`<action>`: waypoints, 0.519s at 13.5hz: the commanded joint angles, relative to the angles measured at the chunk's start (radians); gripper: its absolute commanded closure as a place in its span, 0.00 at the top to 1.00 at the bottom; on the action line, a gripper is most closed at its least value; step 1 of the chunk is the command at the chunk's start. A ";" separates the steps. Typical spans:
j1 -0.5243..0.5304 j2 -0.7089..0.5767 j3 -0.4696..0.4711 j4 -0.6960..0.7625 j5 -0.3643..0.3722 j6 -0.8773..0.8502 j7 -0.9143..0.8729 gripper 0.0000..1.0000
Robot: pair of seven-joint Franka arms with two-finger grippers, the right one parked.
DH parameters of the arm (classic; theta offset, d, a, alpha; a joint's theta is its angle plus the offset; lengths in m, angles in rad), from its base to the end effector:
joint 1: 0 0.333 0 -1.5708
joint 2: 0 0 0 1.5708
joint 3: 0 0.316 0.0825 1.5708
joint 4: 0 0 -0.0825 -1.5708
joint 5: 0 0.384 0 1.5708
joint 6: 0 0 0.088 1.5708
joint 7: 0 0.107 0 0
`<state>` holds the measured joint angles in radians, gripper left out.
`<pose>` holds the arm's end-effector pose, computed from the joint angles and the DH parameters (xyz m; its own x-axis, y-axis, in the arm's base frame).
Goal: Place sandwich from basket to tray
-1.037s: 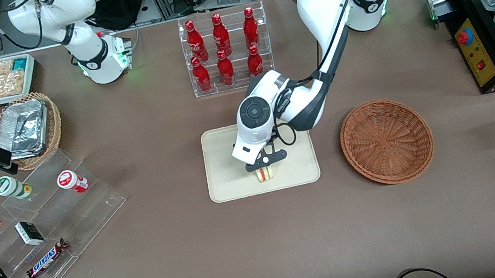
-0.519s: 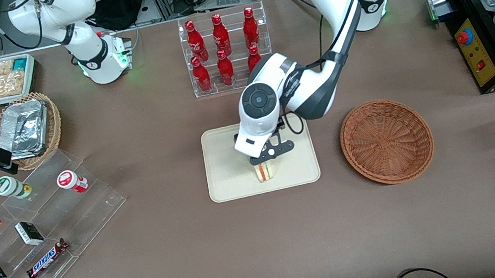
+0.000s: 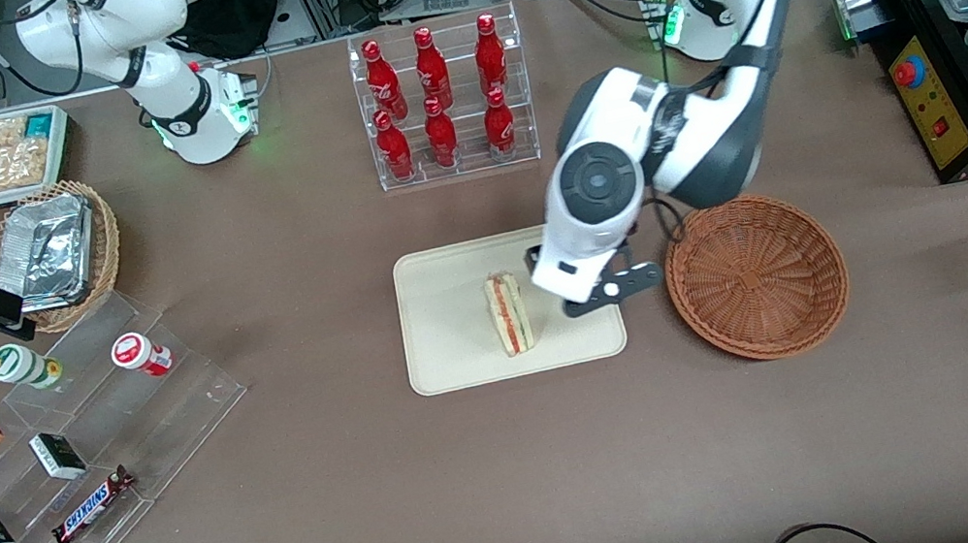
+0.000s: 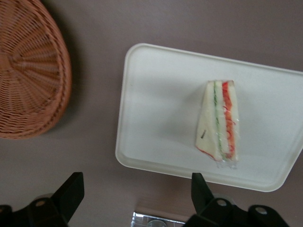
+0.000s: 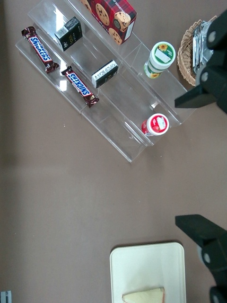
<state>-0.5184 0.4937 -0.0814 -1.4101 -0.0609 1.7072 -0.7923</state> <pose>0.5614 -0.3796 0.4038 0.9552 0.2137 -0.2048 0.2033 -0.9765 -0.0710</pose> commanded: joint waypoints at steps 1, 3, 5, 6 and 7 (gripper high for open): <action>0.056 -0.053 0.006 -0.055 0.015 -0.032 0.056 1.00; 0.115 -0.122 0.020 -0.117 0.042 -0.060 0.149 1.00; 0.164 -0.191 0.022 -0.185 0.044 -0.061 0.235 1.00; 0.181 -0.222 0.022 -0.211 0.044 -0.061 0.266 1.00; 0.198 -0.248 0.022 -0.228 0.046 -0.061 0.289 1.00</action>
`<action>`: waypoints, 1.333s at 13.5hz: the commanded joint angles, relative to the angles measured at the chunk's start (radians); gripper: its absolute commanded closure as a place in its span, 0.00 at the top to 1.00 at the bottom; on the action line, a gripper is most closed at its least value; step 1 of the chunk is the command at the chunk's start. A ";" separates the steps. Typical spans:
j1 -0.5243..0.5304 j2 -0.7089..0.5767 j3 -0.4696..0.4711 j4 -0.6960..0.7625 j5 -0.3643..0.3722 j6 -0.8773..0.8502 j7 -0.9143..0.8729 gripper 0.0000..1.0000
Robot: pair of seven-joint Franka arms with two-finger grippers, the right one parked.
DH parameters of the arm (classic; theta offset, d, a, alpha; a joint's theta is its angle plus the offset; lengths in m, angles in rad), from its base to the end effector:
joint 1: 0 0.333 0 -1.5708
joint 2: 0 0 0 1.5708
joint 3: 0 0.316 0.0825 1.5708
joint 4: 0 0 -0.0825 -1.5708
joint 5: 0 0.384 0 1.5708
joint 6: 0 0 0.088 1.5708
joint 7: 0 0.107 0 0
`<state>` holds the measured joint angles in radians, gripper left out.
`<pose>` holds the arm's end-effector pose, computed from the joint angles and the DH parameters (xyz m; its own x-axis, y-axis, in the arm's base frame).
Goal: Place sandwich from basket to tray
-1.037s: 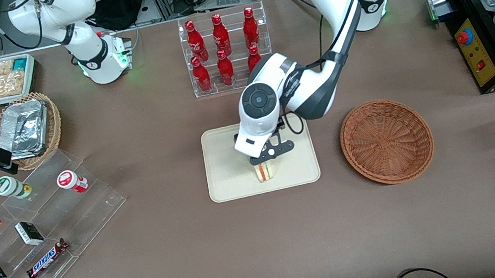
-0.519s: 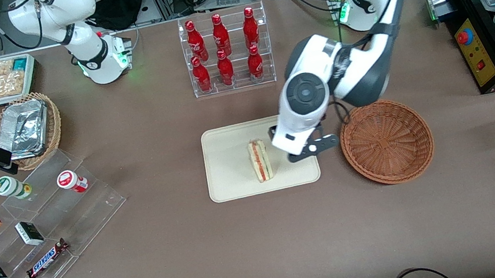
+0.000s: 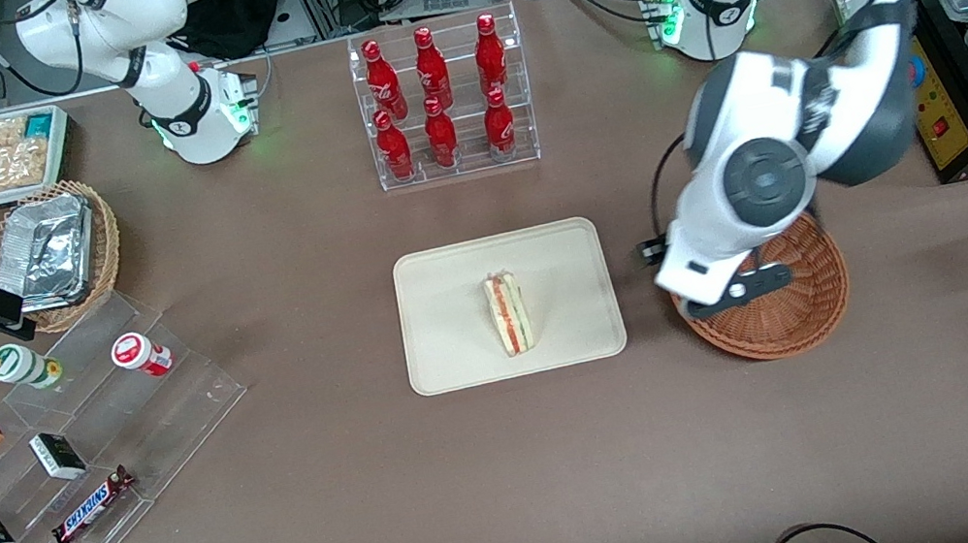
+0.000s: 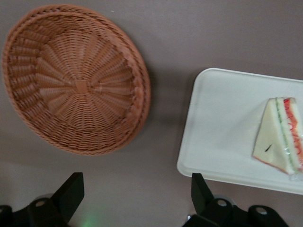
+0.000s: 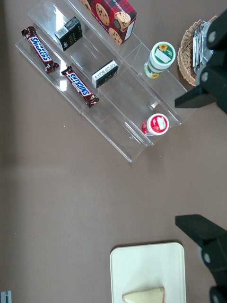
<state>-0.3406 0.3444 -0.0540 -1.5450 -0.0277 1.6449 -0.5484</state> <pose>0.5860 -0.2428 0.4359 0.9592 0.1653 -0.2294 0.1487 -0.9850 -0.0880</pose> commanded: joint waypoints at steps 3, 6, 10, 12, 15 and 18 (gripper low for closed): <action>0.041 -0.165 -0.006 -0.153 0.014 0.001 0.090 1.00; 0.153 -0.229 -0.059 -0.199 0.011 -0.042 0.214 1.00; 0.303 -0.284 -0.150 -0.199 0.012 -0.106 0.346 1.00; 0.347 -0.315 -0.153 -0.198 0.011 -0.140 0.412 1.00; 0.390 -0.364 -0.149 -0.198 0.014 -0.178 0.493 1.00; 0.396 -0.380 -0.124 -0.167 0.029 -0.200 0.496 1.00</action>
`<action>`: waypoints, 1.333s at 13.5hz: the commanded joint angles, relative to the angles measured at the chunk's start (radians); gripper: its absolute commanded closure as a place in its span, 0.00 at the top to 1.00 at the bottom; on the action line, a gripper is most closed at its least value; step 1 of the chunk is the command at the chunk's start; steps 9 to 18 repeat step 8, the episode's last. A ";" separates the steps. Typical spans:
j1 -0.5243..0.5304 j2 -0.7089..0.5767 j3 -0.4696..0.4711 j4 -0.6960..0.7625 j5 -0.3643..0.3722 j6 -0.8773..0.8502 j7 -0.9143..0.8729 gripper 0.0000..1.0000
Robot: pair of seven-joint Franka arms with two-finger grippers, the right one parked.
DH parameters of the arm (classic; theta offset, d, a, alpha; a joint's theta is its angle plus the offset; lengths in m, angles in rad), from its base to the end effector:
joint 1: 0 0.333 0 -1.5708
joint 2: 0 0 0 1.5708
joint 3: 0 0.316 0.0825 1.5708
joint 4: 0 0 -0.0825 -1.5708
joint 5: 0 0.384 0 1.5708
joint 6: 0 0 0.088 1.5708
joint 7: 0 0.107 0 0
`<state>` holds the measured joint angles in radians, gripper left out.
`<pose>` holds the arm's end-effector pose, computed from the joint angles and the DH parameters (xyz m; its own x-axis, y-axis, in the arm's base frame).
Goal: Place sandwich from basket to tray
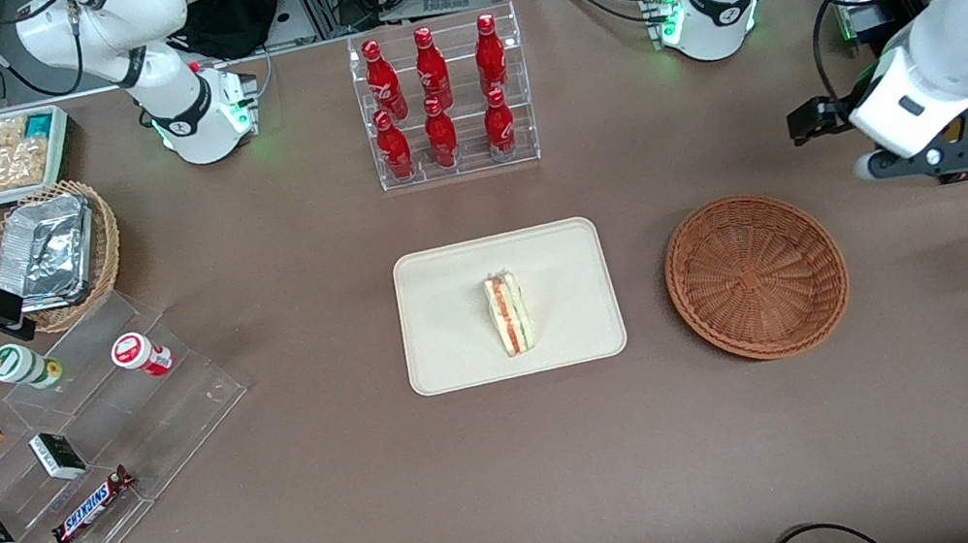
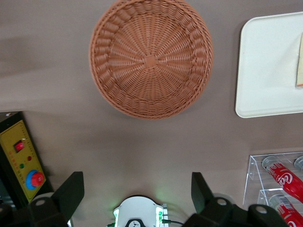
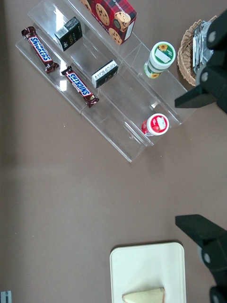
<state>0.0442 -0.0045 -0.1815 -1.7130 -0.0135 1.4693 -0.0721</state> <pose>0.5277 -0.0747 0.5535 0.9694 -0.0624 -0.2373 -0.0654 -0.9979 -0.0046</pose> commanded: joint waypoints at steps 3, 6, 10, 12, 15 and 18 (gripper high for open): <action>0.014 -0.045 0.031 0.045 0.027 -0.070 0.018 1.00; 0.014 -0.046 0.065 0.075 0.030 -0.084 0.018 1.00; 0.014 -0.054 0.083 0.076 0.030 -0.087 0.018 1.00; 0.014 -0.054 0.083 0.076 0.030 -0.087 0.018 1.00; 0.014 -0.054 0.083 0.076 0.030 -0.087 0.018 1.00; 0.014 -0.054 0.083 0.076 0.030 -0.087 0.018 1.00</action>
